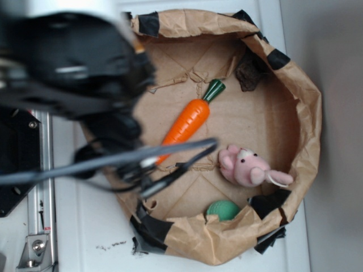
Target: Grab the carrot.
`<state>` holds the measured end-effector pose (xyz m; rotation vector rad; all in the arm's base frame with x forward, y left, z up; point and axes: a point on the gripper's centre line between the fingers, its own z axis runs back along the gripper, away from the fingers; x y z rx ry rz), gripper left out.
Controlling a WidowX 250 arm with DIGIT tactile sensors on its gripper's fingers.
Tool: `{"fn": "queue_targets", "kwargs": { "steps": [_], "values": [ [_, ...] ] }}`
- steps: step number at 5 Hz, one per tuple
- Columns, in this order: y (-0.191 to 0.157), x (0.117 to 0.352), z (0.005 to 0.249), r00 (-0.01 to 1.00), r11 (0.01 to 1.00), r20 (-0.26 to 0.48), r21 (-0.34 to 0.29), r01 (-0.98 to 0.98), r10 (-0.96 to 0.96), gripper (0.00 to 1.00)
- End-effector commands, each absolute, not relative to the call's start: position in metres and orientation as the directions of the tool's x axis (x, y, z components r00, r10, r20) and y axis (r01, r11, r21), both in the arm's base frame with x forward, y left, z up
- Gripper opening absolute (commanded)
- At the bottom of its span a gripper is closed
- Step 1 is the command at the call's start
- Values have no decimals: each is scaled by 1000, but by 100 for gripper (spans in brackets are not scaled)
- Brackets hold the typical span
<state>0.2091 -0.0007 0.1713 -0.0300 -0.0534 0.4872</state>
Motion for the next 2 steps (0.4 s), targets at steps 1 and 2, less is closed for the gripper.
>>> {"fn": "queue_targets", "kwargs": {
  "steps": [1, 2],
  "values": [
    [2, 252, 106, 800, 806, 105, -31, -591, 591, 100],
    [8, 260, 83, 794, 800, 113, -7, -600, 597, 100]
  ]
}}
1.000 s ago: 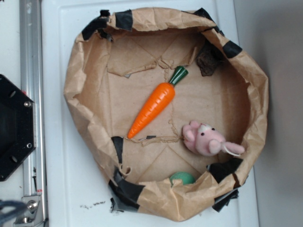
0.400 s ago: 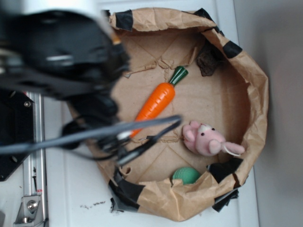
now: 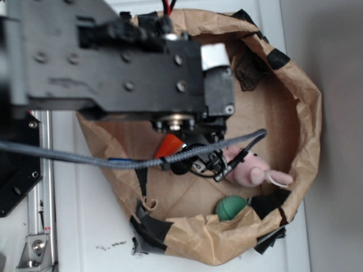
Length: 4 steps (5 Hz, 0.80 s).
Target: Grab the carrot.
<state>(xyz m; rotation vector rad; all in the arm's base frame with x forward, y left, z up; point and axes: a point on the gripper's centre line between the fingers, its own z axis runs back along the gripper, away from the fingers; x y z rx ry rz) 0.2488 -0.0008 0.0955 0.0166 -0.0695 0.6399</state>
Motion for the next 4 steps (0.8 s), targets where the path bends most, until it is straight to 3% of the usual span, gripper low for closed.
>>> {"fn": "queue_targets", "kwargs": {
  "steps": [1, 2, 3, 4],
  "values": [
    [27, 258, 59, 781, 781, 40, 9, -624, 623, 100],
    [27, 273, 45, 819, 817, 22, -94, -570, 574, 100],
    [18, 286, 38, 856, 852, 15, -106, -512, 517, 100],
    [16, 283, 36, 845, 840, 9, -117, -530, 534, 0]
  ]
}}
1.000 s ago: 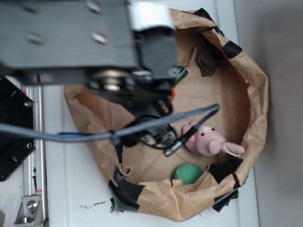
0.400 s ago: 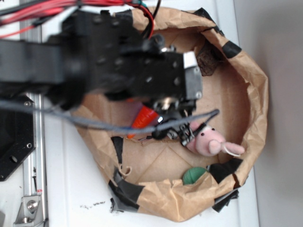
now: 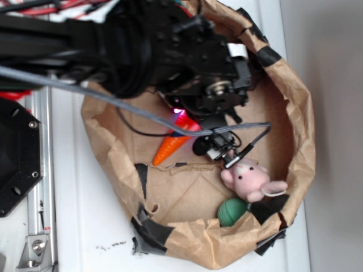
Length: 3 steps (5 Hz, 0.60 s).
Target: Grab the carrot.
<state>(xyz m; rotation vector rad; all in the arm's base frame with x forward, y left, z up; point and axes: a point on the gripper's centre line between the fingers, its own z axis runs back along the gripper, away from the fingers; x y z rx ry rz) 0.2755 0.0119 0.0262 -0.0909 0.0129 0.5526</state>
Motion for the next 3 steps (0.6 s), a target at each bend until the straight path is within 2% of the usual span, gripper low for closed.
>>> {"fn": "queue_targets", "kwargs": {
  "steps": [1, 2, 3],
  "values": [
    [12, 280, 39, 858, 856, 43, -115, -504, 512, 0],
    [9, 281, 52, 869, 867, 67, -149, -476, 490, 0],
    [8, 286, 102, 923, 916, 90, -195, -351, 373, 0]
  ]
}}
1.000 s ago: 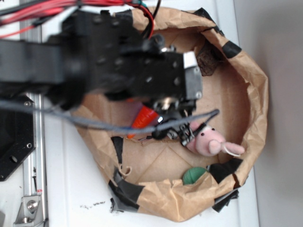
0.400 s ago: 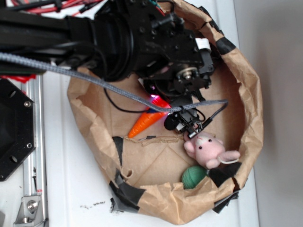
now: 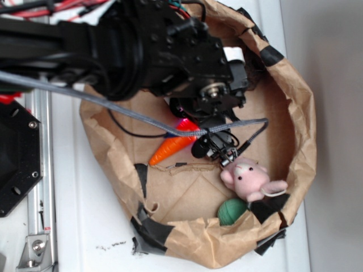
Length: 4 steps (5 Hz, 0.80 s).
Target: Grab the carrot.
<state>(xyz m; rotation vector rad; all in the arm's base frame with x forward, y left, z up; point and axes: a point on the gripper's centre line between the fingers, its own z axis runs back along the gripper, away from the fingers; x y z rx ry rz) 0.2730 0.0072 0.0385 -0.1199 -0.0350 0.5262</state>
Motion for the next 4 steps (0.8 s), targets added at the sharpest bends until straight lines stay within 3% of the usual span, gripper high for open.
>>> {"fn": "queue_targets", "kwargs": {
  "steps": [1, 2, 3, 4],
  "values": [
    [23, 281, 153, 953, 968, 219, -187, -169, 209, 0],
    [11, 276, 198, 961, 999, 275, -49, -17, 30, 0],
    [5, 263, 214, 942, 999, 334, -35, 38, -24, 0],
    [5, 259, 209, 955, 999, 295, -25, 30, -21, 0]
  ]
}}
